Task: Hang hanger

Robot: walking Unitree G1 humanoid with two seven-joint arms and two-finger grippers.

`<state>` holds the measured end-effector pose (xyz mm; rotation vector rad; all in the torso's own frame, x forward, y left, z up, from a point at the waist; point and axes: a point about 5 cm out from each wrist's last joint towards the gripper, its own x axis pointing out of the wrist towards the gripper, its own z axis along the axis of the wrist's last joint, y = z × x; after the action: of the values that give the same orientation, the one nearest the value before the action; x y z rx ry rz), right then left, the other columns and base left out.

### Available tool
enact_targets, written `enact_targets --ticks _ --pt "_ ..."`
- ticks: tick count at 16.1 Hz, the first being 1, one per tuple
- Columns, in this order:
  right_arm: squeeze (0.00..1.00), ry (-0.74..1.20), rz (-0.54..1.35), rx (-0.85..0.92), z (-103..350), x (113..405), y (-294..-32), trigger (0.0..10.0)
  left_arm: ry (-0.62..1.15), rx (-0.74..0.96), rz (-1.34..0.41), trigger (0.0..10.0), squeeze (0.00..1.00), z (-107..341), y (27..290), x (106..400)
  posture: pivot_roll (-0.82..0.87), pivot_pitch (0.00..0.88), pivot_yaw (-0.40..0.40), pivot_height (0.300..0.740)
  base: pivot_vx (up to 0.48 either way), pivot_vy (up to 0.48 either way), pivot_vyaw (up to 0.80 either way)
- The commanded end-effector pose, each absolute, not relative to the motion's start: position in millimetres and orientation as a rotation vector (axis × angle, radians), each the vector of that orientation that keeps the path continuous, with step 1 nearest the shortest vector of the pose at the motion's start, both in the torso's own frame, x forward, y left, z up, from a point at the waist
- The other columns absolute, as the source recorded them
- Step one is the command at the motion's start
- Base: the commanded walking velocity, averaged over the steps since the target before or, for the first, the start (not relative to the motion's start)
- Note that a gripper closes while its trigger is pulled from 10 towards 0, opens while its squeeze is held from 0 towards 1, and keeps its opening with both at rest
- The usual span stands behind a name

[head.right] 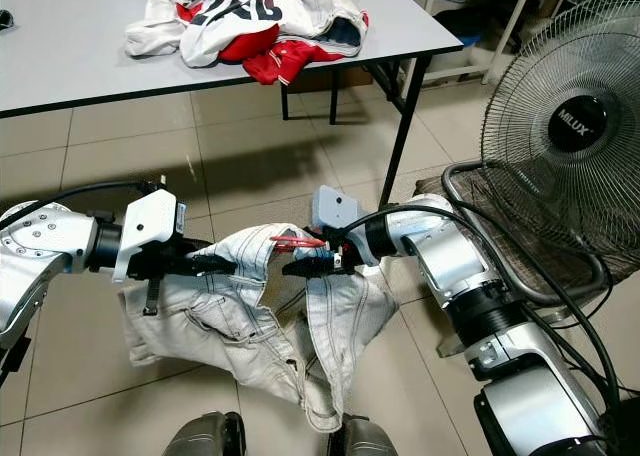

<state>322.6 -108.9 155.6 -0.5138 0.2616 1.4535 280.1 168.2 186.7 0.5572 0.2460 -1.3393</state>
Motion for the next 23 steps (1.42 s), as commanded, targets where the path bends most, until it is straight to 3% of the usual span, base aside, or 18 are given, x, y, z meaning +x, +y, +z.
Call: enact_targets --ticks 1,8,9,10,16,23 --pt "0.00 0.275 1.432 -0.543 149 322 -109 0.0 0.111 0.571 -1.384 0.0 0.00 204 159 279 -0.06 0.130 -0.020 0.740 0.000 0.000 0.00" --pt "0.00 0.252 1.325 -0.610 147 328 -115 0.0 0.126 0.595 -1.372 0.0 0.00 201 162 281 -0.06 0.127 -0.014 0.740 0.000 0.000 0.00" --pt "0.00 0.252 1.332 -0.588 148 328 -114 10.0 0.127 0.596 -1.370 0.0 0.00 201 163 282 -0.06 0.127 -0.014 0.740 0.000 0.000 0.00" --pt "1.00 0.250 1.318 -0.530 153 329 -115 10.0 0.134 0.600 -1.362 0.0 0.00 200 164 283 -0.06 0.127 -0.014 0.740 0.000 0.000 0.00" --pt "1.00 0.193 1.344 -0.520 178 312 -131 10.0 0.180 0.599 -1.310 0.0 0.00 192 171 285 -0.07 0.139 -0.013 0.740 0.000 0.000 0.00" --pt "1.00 0.174 1.311 -0.590 186 306 -126 10.0 0.208 0.565 -1.345 0.0 0.00 192 170 281 -0.07 0.140 -0.008 0.740 0.000 0.000 0.00"
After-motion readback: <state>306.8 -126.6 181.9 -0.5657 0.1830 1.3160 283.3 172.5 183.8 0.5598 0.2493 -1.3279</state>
